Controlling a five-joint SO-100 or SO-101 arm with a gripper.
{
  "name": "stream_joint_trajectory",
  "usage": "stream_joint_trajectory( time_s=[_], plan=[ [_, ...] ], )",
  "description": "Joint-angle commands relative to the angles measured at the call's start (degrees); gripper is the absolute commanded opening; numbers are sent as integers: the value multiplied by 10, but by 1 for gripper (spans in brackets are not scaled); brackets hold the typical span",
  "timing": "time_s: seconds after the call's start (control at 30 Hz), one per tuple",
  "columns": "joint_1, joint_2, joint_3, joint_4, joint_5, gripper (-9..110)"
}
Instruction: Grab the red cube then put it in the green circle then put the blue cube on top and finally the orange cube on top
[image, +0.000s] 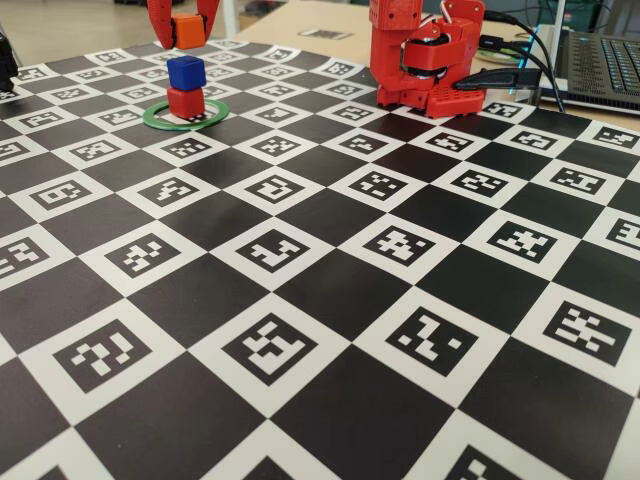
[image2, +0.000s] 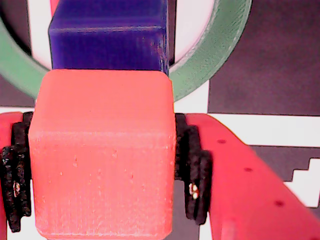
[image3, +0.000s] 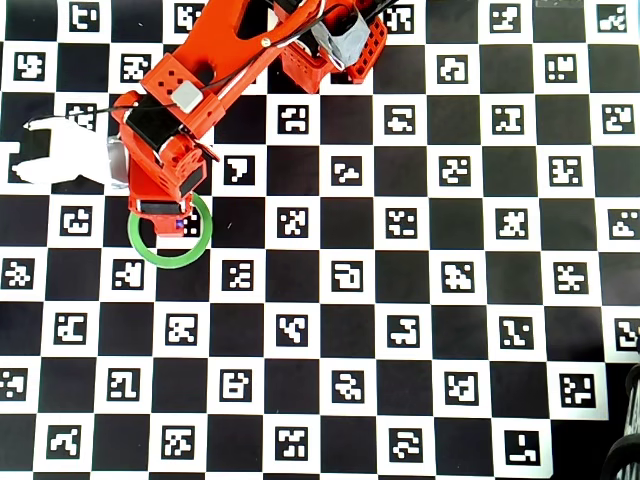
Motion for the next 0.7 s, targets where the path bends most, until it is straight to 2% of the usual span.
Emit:
stream_joint_trajectory(
  time_s=[0.0,0.67],
  plan=[
    [8,5,-5,-11,-3,9],
    [17,1,12,-37,-9,9]
  ],
)
